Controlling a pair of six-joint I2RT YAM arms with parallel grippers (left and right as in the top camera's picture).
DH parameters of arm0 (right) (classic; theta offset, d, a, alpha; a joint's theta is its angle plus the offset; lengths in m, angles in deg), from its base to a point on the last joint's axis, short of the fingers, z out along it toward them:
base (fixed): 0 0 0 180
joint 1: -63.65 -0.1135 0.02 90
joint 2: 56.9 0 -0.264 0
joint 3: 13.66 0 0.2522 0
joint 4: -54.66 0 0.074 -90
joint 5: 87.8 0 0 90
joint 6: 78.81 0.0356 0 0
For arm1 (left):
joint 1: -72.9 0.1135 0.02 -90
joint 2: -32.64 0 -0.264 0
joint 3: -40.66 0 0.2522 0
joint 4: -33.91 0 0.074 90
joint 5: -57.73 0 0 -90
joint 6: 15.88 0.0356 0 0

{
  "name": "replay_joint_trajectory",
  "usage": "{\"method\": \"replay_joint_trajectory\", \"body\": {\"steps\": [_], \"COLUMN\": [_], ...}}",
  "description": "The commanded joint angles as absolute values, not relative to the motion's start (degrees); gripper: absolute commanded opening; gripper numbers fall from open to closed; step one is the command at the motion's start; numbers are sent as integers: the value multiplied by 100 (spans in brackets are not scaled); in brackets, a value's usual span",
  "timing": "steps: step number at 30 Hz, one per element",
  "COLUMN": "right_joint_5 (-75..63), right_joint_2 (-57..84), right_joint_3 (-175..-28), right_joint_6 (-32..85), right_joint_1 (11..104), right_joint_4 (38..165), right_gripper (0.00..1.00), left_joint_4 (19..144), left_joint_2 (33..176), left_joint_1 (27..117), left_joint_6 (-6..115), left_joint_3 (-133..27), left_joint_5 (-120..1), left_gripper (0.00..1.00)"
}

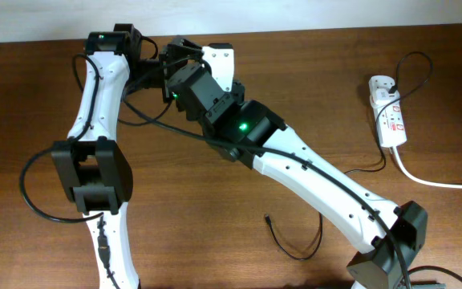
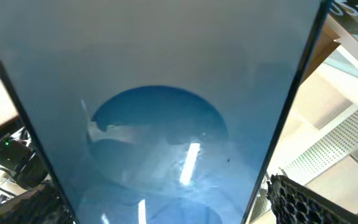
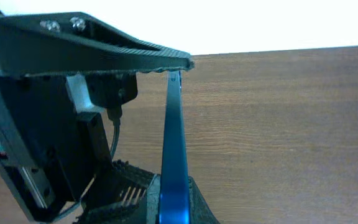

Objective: Plug charger to phone and switch on socket

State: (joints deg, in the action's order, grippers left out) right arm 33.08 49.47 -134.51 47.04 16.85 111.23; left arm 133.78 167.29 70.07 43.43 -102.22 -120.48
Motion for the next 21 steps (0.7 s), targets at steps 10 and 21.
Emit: {"method": "replay_joint_trajectory", "body": {"steps": [10,21], "right_joint_5": [1229,-579], "right_joint_2": [4877,4879], "right_joint_3": [-13545,-13545], "right_joint_6": [7325,10289], "right_joint_1": [3272,4491], "right_joint_4": [11990,12318], "right_gripper": [4,5], "left_joint_4": [13367,13369], "left_joint_2": [16687,16687], "left_joint_1": [6994,6989], "left_joint_6": [4417,3462], "left_joint_3": [-10355,-10355], "left_joint_5": [-11775,-11692], "left_gripper": [99,93]}}
